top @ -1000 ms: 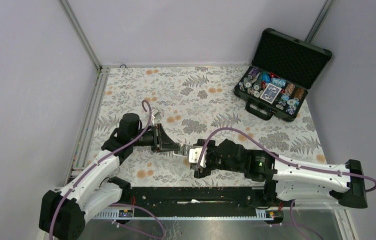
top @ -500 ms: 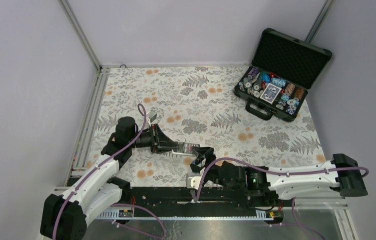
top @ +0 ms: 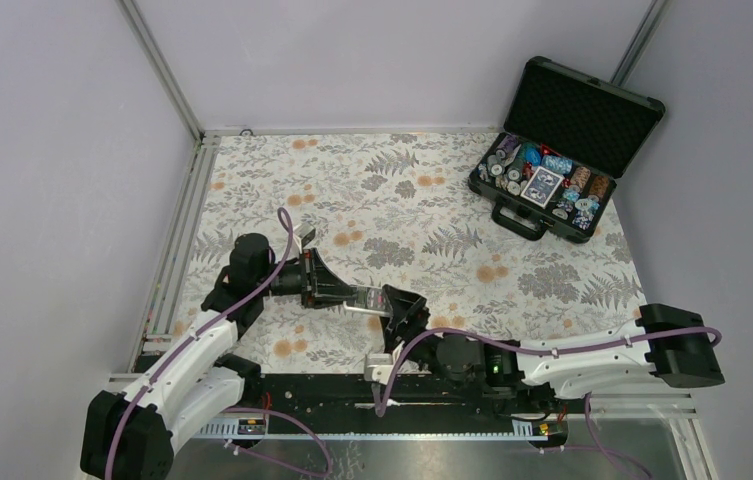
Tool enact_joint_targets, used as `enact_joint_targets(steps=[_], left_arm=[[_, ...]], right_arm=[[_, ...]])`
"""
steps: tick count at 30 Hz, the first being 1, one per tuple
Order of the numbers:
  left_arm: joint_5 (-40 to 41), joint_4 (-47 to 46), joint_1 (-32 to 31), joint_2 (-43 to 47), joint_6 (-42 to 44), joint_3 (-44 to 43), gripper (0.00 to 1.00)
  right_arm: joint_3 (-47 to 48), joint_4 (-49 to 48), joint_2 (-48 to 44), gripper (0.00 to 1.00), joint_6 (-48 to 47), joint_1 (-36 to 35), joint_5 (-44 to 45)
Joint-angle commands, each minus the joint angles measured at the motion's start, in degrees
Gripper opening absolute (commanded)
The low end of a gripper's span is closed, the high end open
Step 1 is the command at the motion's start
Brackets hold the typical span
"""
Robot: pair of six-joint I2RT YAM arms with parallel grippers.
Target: Load the batteries into the remote control
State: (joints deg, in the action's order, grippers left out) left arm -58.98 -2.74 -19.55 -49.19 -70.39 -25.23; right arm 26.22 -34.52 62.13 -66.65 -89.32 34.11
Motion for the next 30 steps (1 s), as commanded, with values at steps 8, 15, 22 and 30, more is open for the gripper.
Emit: enact_joint_targets(steps=[8,15,22,30], left_arm=[[-4.33,-4.76,0.30,0.85,-1.06,0.19,0.00],[-4.78,-6.68,0.30,0.59,-1.85,0.80,0.00],[-4.27,-6.25,0.52,1.32,-0.08,-0.08,0.40],[-0.27,-1.02,2.67,3.62,9.65,-1.84,0.71]], right_arm=[[-1.50,-12.47,3.52,0.43,-8.53,-1.04,4.91],[-1.90,-14.91,3.88,0.00,-9.52,-1.12,6.02],[-1.91,-12.46,1.76,0.00,-7.11,-1.12,6.44],[-0.19,-3.09,-1.79,0.00,1.11,-1.12,8.37]])
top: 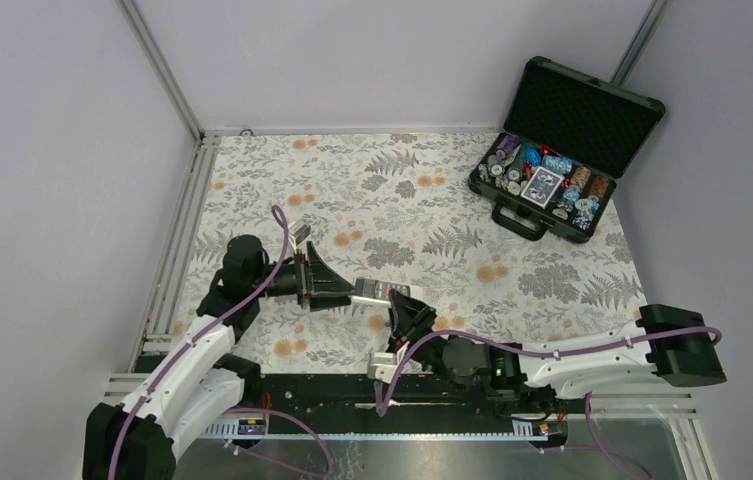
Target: Load the batteries into the remote control
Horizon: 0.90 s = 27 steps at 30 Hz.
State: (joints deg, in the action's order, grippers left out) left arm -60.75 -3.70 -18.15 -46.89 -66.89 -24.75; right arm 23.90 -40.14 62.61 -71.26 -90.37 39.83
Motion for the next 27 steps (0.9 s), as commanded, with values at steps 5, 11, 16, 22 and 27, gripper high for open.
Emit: enact_joint_targets(steps=[5,11,16,22,27], left_arm=[[3.19,-0.43,2.07,1.44,9.09,-3.20,0.76],[3.85,0.54,2.07,3.21,15.58,-4.67,0.83],[3.83,2.01,2.07,4.50,19.80,-6.01,0.84],[1.91,2.03,1.98,4.62,22.58,-7.36,0.85],[1.14,3.61,1.44,4.09,26.66,-7.85,0.86]], right_arm=[[6.54,17.57,-5.58,0.00,19.45,0.98,0.77],[14.05,35.45,-9.33,0.00,36.77,6.05,-7.30],[19.48,45.92,-9.43,0.00,47.58,12.20,-19.03],[24.28,51.51,-9.24,0.00,57.47,20.29,-34.52],[29.44,57.83,-7.11,0.00,65.51,27.63,-49.39]])
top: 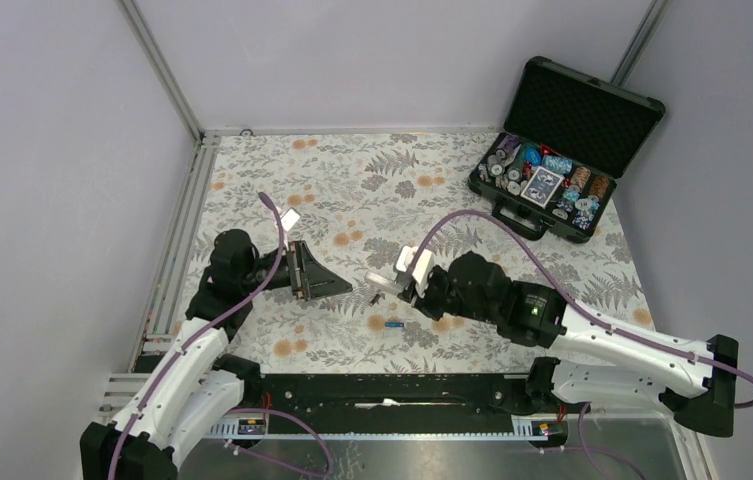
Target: Load the batteries into the remote control
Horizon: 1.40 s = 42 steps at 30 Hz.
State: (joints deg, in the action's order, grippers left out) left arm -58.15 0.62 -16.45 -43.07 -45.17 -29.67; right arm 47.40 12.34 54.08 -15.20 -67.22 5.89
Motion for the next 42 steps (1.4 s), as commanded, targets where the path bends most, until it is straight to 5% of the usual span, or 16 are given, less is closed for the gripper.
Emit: enact_joint_targets(steps=[1,16,29,42], left_arm=[[-1.28,0.39,-0.59,0.35,5.38,-2.94,0.86],[1.45,4.78,-7.81,3.36,10.47,-5.88,0.86],[-2.13,2.67,-9.83,2.59,8.92,-5.97,0.74],[-5.12,-4.26,-10.47,2.67,4.37,-4.04,0.37]], right_arm=[[6.79,6.30,2.02,0.00,10.37,5.50,-17.93],[11.45,1.62,10.61,0.00,27.31,20.02,-58.13],[12.49,-5.92,15.79,0.00,33.85,20.73,-60.85],[12.64,-6.02,17.39,0.00,33.75,20.73,-59.05]])
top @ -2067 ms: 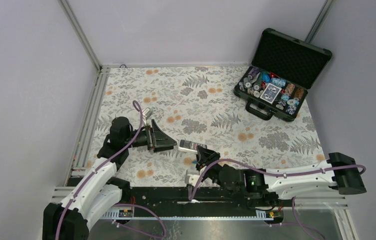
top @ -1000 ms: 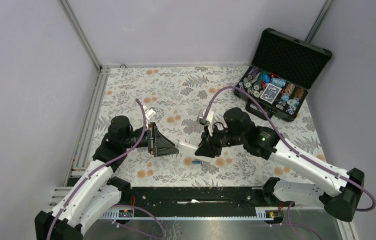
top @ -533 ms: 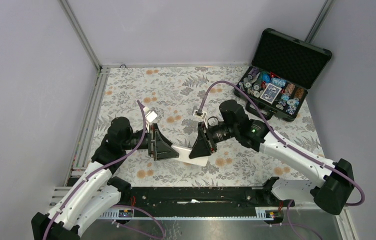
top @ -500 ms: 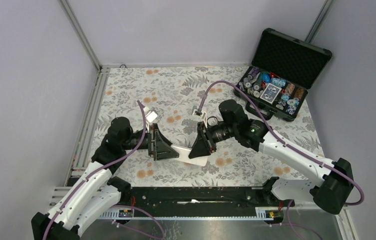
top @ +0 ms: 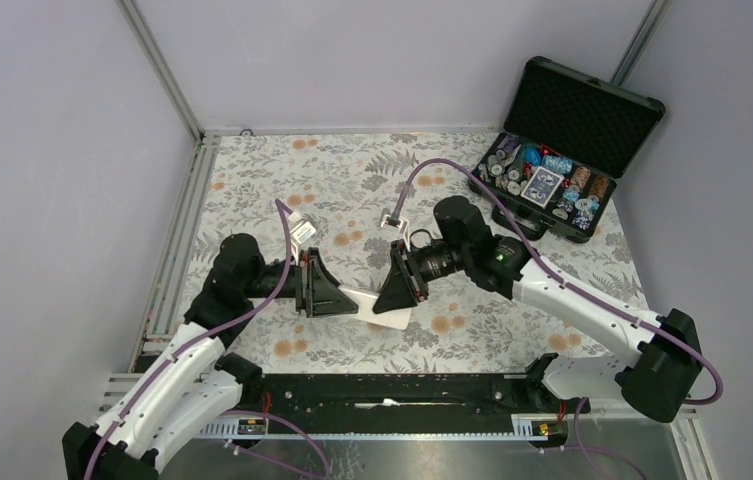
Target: Load the batteries into the remote control
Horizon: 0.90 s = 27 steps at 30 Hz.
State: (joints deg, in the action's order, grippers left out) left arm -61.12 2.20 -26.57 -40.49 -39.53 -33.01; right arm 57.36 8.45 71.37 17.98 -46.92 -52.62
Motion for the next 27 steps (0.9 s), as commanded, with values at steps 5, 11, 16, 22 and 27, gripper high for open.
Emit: enact_joint_targets(steps=[5,11,16,22,27], left_arm=[[-3.19,-8.66,-1.01,-0.11,-3.54,0.15,0.16],[-2.57,-8.50,-1.12,0.28,-3.37,0.46,0.00],[-0.35,-7.92,-1.12,0.56,-3.28,0.39,0.00],[2.48,-6.20,-1.12,0.54,-2.86,0.20,0.00],[6.48,-3.06,-1.03,0.51,-1.88,-0.52,0.00]], right_arm=[[2.86,-2.24,0.04,0.00,0.52,0.41,0.61],[2.59,-2.23,-0.14,0.10,0.69,0.52,1.95],[0.66,-2.12,-3.46,0.49,0.27,0.51,6.48],[-3.74,-1.78,-10.03,0.65,1.60,0.90,14.51],[-6.05,0.99,-14.67,0.66,3.76,0.99,20.95]])
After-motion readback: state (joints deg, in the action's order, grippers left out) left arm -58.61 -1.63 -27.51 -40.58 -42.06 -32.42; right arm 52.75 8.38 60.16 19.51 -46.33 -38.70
